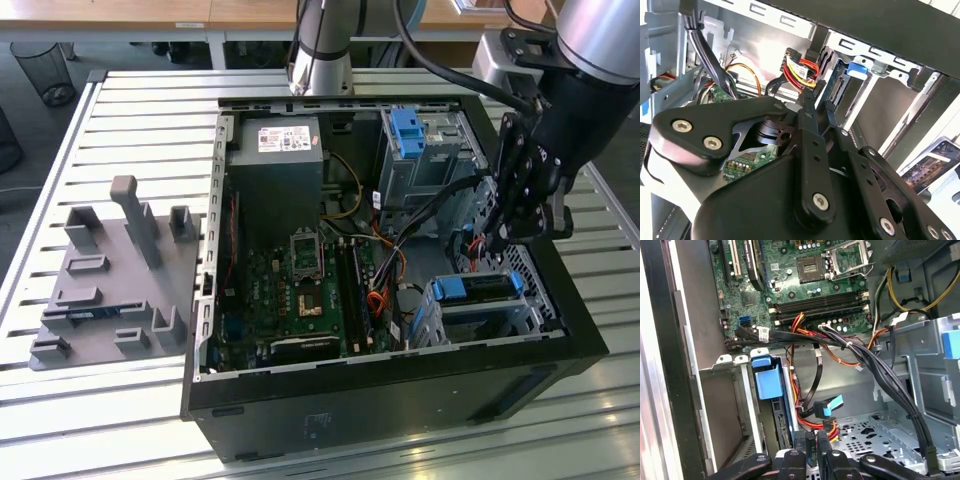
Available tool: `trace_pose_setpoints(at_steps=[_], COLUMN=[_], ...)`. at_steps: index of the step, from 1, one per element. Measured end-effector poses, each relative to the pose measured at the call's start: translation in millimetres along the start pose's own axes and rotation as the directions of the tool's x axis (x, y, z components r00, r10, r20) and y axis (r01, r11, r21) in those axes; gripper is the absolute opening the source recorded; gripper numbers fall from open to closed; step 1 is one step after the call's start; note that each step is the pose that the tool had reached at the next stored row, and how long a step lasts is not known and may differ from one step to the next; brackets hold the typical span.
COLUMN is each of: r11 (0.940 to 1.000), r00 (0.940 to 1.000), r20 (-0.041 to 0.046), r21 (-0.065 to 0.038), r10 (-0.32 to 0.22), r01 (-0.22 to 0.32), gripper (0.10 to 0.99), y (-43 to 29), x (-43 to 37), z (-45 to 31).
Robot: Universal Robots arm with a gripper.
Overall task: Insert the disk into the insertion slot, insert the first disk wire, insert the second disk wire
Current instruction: 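Insert the first disk wire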
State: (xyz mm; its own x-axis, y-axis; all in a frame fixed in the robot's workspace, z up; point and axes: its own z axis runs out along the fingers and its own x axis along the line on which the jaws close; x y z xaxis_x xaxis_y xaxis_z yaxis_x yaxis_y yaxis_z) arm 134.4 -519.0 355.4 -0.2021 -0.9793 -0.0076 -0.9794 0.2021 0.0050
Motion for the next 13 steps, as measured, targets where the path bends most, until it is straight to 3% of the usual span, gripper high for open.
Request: trace_pose_setpoints(at_steps=[2,4,13], r11=[1.0,0.9999,0.9997], r00=[0.9999,0.9998,0.9996], r20=[-0.0113,-0.0157,-0.0162], r21=[0.002,0.003,0.004], r10=[0.006,0.011,0.025], r01=[-0.006,-0.011,-0.025], gripper=[0.235,0.235,0.235], y=[-0.1,-0.5,-1.2], x=[0.0,-0.2,-3.8], z=[1.1,2.0,3.9])
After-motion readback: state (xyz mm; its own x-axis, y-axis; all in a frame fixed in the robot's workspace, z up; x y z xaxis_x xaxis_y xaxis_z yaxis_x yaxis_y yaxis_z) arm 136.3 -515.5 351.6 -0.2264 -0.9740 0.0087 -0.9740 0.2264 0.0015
